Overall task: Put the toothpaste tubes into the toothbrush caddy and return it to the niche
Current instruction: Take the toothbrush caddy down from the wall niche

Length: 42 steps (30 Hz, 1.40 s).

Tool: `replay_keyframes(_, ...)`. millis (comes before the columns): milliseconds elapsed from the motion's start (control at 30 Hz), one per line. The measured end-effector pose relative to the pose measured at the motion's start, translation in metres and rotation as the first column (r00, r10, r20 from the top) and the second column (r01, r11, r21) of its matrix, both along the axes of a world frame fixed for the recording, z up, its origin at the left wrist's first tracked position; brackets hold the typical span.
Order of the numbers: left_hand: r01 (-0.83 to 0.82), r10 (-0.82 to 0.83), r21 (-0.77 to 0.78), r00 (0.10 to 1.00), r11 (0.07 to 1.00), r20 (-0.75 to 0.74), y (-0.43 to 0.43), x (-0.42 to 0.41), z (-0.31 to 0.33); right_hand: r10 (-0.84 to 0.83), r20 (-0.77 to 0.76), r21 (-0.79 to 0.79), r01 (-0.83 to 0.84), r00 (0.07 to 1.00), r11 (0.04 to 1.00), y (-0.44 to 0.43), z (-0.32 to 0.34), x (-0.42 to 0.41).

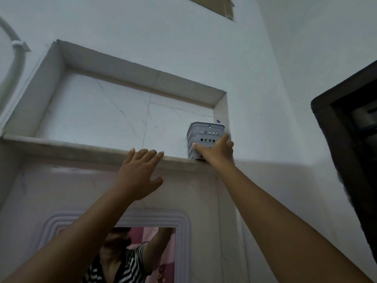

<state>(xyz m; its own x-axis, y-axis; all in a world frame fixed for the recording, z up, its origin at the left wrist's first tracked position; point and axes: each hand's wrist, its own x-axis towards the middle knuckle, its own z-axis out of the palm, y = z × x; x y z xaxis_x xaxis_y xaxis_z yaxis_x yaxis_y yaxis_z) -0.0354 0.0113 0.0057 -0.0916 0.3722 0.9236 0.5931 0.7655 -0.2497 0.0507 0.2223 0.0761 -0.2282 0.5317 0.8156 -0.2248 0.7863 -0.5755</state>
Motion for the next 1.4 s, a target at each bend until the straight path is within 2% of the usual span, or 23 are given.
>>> replay_keyframes(67,0.002,-0.002,-0.008,1.0,1.0,0.021,-0.001,0.002,0.0,-0.016,0.006,0.042,0.016,1.0,0.999,-0.006,0.009,-0.003)
replay_keyframes(167,0.01,-0.009,-0.01,0.999,1.0,0.044,-0.001,0.006,0.002,-0.083,0.107,0.091,0.073,0.991,0.993,-0.014,0.026,-0.002)
replay_keyframes(300,0.002,0.0,-0.028,0.995,1.0,0.097,-0.003,0.012,0.005,-0.123,0.188,0.091,0.108,0.974,0.99,-0.016,0.038,0.002)
replay_keyframes(433,-0.018,0.027,-0.062,0.989,0.998,0.148,-0.007,0.02,0.006,-0.08,0.077,0.068,0.075,0.994,0.995,-0.011,0.038,0.011)
replay_keyframes(667,-0.097,0.122,-0.128,0.971,0.987,0.204,-0.007,0.041,0.012,-0.1,0.077,0.11,0.091,0.992,0.99,-0.008,0.027,0.021)
replay_keyframes(800,-0.073,0.111,-0.147,0.958,0.986,0.266,-0.014,0.049,0.013,-0.069,-0.068,0.034,0.071,0.995,0.997,-0.016,0.016,0.026)
replay_keyframes(900,-0.078,0.134,-0.179,0.937,0.981,0.324,-0.018,0.058,0.015,-0.007,-0.168,0.036,0.013,0.986,0.999,-0.018,0.007,0.037)
replay_keyframes(967,-0.032,0.09,-0.162,0.927,0.986,0.364,-0.02,0.066,0.012,0.052,-0.176,0.076,-0.04,0.983,0.996,-0.021,0.0,0.053)
replay_keyframes(1000,0.07,-0.016,-0.113,0.908,0.991,0.419,-0.02,0.073,0.008,0.09,-0.168,0.103,-0.074,0.982,0.992,-0.024,-0.005,0.062)
replay_keyframes(1033,0.226,-0.18,-0.034,0.848,0.973,0.498,-0.02,0.079,0.002,0.135,-0.159,0.127,-0.115,0.978,0.985,-0.027,-0.01,0.072)
replay_keyframes(1067,0.411,-0.378,0.071,0.738,0.909,0.559,-0.019,0.088,-0.006,0.183,-0.148,0.15,-0.161,0.972,0.976,-0.031,-0.018,0.082)
replay_keyframes(1100,0.567,-0.542,0.163,0.603,0.807,0.586,-0.018,0.097,-0.016,0.231,-0.142,0.176,-0.205,0.963,0.963,-0.034,-0.029,0.091)
replay_keyframes(1167,0.723,-0.738,0.325,0.368,0.61,0.566,-0.015,0.112,-0.039,0.316,-0.122,0.225,-0.284,0.941,0.932,-0.041,-0.058,0.103)
replay_keyframes(1200,0.738,-0.793,0.402,0.291,0.542,0.535,-0.014,0.115,-0.053,0.348,-0.1,0.252,-0.315,0.932,0.915,-0.043,-0.078,0.105)
replay_keyframes(1300,0.666,-0.878,0.615,0.134,0.423,0.459,-0.004,0.106,-0.102,0.455,-0.032,0.296,-0.426,0.89,0.855,-0.046,-0.151,0.097)
replay_keyframes(1400,0.56,-0.908,0.755,-0.009,0.342,0.418,0.003,0.099,-0.173,0.594,-0.069,0.214,-0.57,0.802,0.794,-0.047,-0.244,0.085)
